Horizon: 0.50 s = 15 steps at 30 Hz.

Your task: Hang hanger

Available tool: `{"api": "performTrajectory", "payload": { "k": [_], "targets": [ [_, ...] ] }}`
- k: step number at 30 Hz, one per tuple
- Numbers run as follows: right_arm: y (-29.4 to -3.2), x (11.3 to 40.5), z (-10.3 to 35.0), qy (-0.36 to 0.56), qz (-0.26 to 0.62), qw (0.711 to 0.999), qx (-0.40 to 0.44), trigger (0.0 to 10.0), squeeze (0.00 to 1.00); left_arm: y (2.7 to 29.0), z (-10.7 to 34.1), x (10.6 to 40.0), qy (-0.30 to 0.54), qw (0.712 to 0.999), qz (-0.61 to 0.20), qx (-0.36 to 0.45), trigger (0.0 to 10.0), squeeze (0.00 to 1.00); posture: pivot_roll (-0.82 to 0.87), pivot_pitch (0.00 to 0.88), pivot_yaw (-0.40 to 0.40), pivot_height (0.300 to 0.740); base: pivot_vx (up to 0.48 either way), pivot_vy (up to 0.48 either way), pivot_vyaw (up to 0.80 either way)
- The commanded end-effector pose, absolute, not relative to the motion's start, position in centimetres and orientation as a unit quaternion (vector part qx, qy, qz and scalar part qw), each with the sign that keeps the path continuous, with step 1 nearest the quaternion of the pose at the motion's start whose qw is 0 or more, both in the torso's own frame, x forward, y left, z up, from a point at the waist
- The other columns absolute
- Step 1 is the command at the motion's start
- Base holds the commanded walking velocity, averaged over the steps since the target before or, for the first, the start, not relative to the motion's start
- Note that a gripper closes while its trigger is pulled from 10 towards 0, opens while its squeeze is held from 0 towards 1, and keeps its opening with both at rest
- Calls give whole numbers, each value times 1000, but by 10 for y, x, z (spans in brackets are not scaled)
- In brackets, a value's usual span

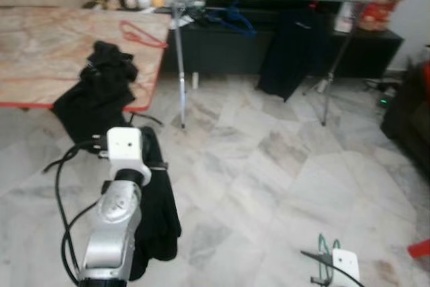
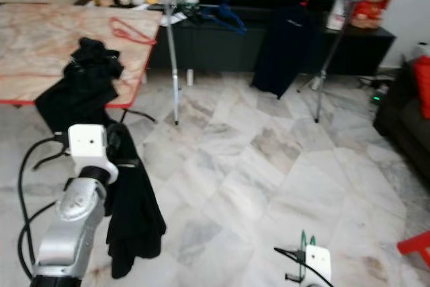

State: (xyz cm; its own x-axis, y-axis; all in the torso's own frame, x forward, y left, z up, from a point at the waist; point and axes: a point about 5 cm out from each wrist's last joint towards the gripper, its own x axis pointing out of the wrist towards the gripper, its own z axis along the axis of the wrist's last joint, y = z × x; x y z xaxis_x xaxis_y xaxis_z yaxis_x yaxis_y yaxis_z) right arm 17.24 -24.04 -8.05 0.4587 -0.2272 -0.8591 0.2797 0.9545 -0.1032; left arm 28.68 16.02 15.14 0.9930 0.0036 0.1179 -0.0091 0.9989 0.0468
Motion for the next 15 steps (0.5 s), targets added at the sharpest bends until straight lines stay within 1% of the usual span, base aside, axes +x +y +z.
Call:
{"api": "performTrajectory", "payload": {
  "k": [1, 15],
  "targets": [
    [-242, 174, -79, 495, -151, 855, 26, 10000, 0, 160, 160, 288, -73, 997, 3, 20, 10000, 0, 50, 0, -82, 740, 0, 274, 0],
    [-243, 174, -79, 496, -148, 855, 23, 10000, 0, 159, 159, 288, -71, 997, 1, 20, 10000, 0, 53, 0, -85, 740, 0, 273, 0]
  ]
}}
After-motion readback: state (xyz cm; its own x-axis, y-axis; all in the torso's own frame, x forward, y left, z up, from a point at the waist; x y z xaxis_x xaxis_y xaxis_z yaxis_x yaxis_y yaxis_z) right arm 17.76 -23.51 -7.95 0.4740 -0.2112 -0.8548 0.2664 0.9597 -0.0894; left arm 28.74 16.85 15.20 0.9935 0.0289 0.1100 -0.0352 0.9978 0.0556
